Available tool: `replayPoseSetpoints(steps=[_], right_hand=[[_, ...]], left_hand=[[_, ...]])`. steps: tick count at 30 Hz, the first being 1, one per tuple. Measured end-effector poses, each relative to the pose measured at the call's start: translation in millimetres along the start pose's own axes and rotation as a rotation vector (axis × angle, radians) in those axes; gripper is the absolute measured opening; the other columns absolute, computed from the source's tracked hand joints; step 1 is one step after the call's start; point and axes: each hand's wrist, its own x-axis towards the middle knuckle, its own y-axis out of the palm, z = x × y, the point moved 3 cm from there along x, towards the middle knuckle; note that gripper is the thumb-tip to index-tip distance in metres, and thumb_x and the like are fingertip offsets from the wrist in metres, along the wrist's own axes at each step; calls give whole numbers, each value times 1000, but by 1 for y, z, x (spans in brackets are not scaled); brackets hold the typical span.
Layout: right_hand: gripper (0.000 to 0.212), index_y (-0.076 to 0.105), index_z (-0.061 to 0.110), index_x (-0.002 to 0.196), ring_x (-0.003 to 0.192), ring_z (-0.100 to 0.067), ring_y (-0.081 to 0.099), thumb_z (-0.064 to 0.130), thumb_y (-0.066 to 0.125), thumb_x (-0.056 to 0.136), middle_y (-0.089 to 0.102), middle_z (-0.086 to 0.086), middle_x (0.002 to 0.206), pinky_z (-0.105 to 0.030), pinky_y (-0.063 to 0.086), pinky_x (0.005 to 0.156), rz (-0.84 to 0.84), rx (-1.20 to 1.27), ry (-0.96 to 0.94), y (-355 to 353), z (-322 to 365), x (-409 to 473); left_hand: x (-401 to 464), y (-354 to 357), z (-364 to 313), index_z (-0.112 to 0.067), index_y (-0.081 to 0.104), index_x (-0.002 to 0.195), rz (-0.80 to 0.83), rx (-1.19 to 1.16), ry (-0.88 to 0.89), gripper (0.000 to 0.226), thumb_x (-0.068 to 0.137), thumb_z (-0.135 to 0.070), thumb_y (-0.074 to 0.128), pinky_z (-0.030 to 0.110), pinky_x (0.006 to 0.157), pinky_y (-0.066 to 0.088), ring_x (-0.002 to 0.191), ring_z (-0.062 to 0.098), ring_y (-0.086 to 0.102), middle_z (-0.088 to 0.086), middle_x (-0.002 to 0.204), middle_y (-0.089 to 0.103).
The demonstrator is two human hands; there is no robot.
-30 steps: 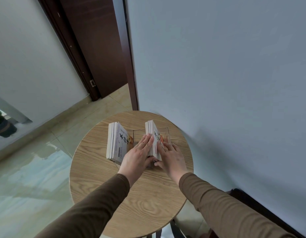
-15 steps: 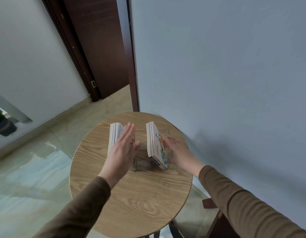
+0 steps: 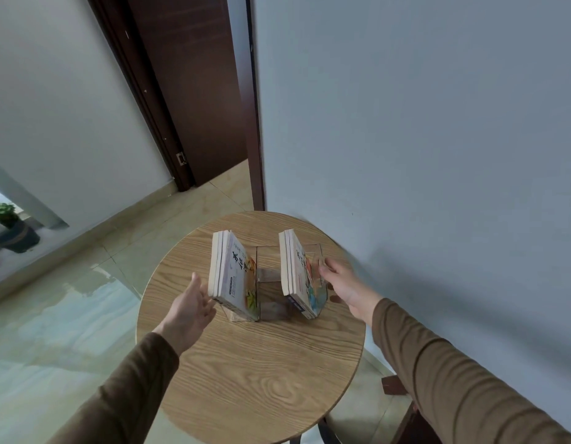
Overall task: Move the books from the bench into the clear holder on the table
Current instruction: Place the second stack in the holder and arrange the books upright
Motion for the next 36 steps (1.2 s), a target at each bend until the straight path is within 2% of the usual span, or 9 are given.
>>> replayPoseSetpoints(steps=[2,4,6,8,15,19,23,31,36], right_hand=[[49,40,21,152,132,-19,45,33,46,105,46,-3,153,-42,30,114,7,7,6,2,4,-2],[45,43,20,150,122,-16,47,30,44,106,51,-4,149,-39,32,109,6,23,10,4,6,-5],[50,37,21,154,128,-17,46,32,45,106,47,-4,153,-40,31,110,-14,55,20,8,4,-6],[56,31,25,157,141,-22,40,37,45,105,41,-1,157,-48,30,116,-14,83,50,12,2,-7],[50,36,32,152,136,-25,47,38,46,104,53,2,143,-58,34,116,-40,297,96,26,-9,-12],[48,35,36,151,135,-27,49,34,46,104,55,1,137,-61,31,117,-124,461,120,40,-16,-19],[35,44,41,139,136,-25,48,31,44,106,56,3,137,-57,30,118,-160,619,128,57,-18,-27],[37,42,40,141,129,-24,54,32,47,105,59,3,136,-53,33,116,-243,711,145,76,-18,-24],[45,35,41,147,124,-22,56,33,47,104,60,3,134,-50,37,113,-254,691,143,81,-17,-21]], left_hand=[[2,5,-1,-4,60,139,17,-45,28,70,104,-58,32,39,106,43,109,26,57,18,118,63],[3,12,-4,-7,61,136,23,-83,41,62,106,-54,33,40,108,43,102,23,61,16,115,67],[3,16,-5,-9,59,138,46,-89,45,60,107,-53,33,37,106,45,100,20,61,14,116,67],[5,16,-5,-9,59,138,43,-93,36,59,107,-53,32,38,109,44,103,21,62,15,118,67],[19,23,-27,-5,60,136,96,-93,23,66,108,-54,25,34,96,48,105,23,63,19,120,69],[40,31,-55,-1,56,139,121,-63,29,78,105,-60,19,39,111,42,129,30,56,25,137,62],[62,42,-81,-7,65,121,120,-12,44,78,104,-64,15,41,114,37,125,29,57,22,131,65],[96,51,-106,0,45,149,107,55,17,90,100,-71,20,42,111,39,127,30,58,23,137,63],[108,51,-108,-4,42,152,81,55,42,87,100,-70,23,45,121,34,131,31,56,21,138,63]])
